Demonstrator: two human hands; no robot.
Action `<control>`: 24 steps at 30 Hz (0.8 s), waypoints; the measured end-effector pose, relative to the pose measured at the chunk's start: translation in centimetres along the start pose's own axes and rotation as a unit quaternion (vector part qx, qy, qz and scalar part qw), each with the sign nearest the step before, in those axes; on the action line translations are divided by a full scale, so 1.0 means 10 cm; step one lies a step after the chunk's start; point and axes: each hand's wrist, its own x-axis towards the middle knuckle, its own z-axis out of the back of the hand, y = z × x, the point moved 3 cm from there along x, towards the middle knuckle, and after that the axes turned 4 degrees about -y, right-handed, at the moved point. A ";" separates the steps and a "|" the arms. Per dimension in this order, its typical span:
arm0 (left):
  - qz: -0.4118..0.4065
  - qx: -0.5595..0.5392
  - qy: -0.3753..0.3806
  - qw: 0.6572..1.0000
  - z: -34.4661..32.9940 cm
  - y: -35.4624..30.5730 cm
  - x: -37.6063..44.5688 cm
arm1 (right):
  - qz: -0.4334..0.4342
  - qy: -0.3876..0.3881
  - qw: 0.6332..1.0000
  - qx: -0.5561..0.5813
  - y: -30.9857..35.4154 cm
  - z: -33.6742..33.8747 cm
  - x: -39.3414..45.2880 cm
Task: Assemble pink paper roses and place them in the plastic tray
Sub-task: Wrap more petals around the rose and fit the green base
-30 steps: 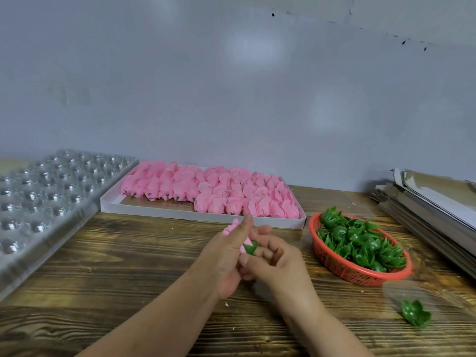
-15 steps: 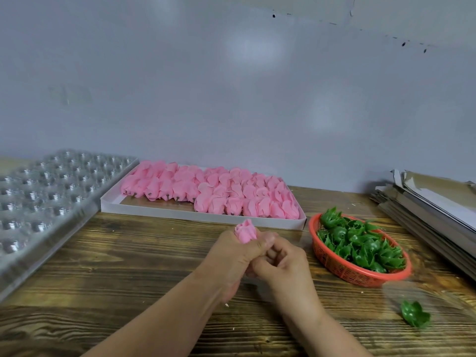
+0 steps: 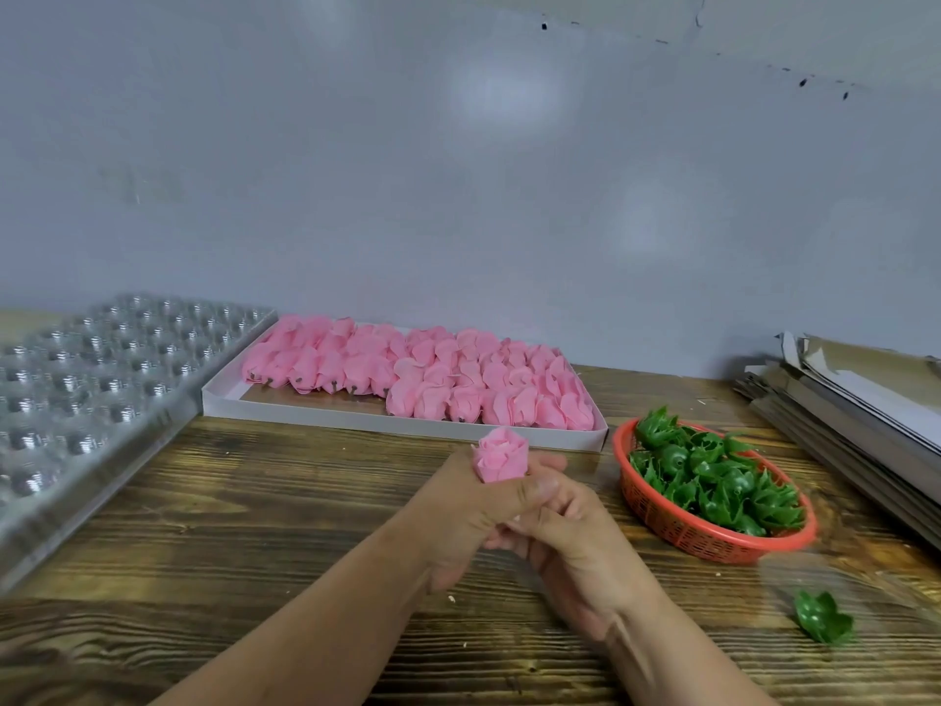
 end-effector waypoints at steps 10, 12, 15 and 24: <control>-0.070 0.148 -0.119 0.979 0.04 0.03 0.00 | 0.117 -0.193 0.946 -0.233 0.31 0.23 -0.02; -0.067 0.169 -0.102 0.978 0.02 0.01 -0.01 | 0.131 -0.219 0.941 -0.223 0.34 0.26 -0.02; -0.066 0.177 -0.060 0.980 -0.02 0.00 0.01 | 0.121 -0.210 0.948 -0.207 0.35 0.25 -0.03; -0.065 0.197 -0.027 0.978 -0.10 0.04 0.01 | 0.100 -0.149 0.974 -0.141 0.39 0.24 -0.03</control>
